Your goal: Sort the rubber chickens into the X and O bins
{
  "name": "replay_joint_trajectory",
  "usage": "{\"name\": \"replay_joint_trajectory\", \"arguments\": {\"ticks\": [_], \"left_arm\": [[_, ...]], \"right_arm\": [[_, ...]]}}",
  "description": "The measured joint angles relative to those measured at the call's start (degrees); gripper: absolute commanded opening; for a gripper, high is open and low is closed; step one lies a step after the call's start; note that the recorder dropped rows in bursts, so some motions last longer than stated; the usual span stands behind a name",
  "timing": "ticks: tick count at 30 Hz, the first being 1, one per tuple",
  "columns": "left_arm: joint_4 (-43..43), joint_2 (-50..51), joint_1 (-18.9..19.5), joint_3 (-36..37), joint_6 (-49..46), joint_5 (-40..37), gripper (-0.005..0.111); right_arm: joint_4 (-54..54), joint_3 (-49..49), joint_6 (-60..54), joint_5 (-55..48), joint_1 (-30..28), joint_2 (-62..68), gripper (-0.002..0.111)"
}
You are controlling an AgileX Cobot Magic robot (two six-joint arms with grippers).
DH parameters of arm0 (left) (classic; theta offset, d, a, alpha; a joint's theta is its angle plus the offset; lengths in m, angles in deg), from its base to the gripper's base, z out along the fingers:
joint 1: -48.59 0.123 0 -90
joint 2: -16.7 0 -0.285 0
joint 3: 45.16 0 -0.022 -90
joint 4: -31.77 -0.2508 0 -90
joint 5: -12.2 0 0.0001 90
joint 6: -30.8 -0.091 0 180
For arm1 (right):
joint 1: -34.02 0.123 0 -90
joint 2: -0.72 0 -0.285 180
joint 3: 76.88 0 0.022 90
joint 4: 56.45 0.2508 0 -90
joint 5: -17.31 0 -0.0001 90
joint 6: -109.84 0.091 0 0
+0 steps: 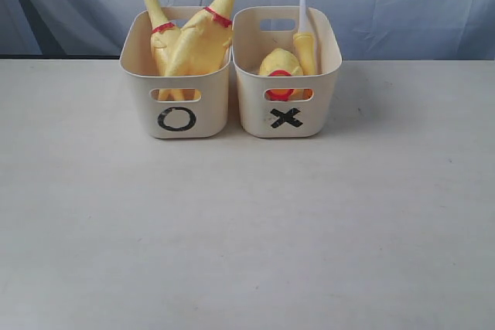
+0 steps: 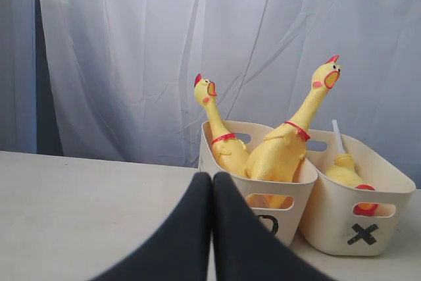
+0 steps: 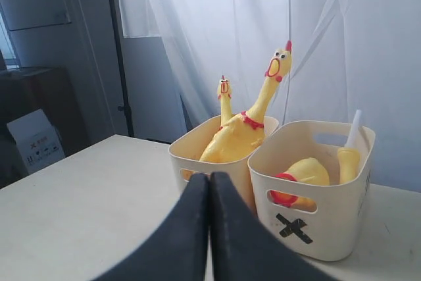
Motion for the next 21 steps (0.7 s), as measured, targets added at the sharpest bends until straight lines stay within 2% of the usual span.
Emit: {"name": "replay_joint_trajectory", "arguments": {"ticks": [9,15,21], "left_arm": [[0.0,0.0,0.0,0.0,0.0,0.0,0.0],[0.0,0.0,0.57,0.0,0.0,0.0,0.0],[0.0,0.0,4.07,0.0,0.0,0.0,0.0]], "right_arm": [[0.13,0.0,0.0,0.0,-1.3,-1.41,0.0],[0.44,0.0,0.0,-0.11,-8.05,-7.47,0.0],[0.44,0.0,0.0,-0.11,-16.62,-12.08,0.0]]}}
